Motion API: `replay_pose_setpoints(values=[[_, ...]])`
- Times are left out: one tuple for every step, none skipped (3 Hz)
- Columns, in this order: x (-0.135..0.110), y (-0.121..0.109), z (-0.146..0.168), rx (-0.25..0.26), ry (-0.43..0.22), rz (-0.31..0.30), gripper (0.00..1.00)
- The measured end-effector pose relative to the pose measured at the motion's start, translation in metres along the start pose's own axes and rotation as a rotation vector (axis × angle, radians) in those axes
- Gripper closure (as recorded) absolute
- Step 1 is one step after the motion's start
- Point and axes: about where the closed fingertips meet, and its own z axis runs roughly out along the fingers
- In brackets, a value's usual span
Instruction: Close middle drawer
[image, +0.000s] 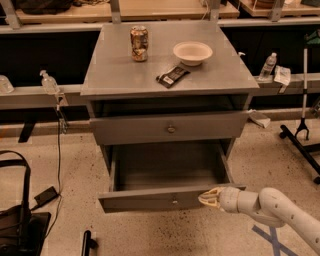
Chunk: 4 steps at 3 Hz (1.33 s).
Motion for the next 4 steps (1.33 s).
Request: replay_pose_setpoints(values=[[-0.002,-0.005,0.002,0.012,0.005,-0.007,1.0],[-0.008,-0.033,0.008,0.099,0.034,-0.01,1.0],[-0.007,-0.034,0.01,0.1,0.032,-0.012,1.0],[-0.003,-0.047,0.023,0.112,0.019,-0.024,1.0]])
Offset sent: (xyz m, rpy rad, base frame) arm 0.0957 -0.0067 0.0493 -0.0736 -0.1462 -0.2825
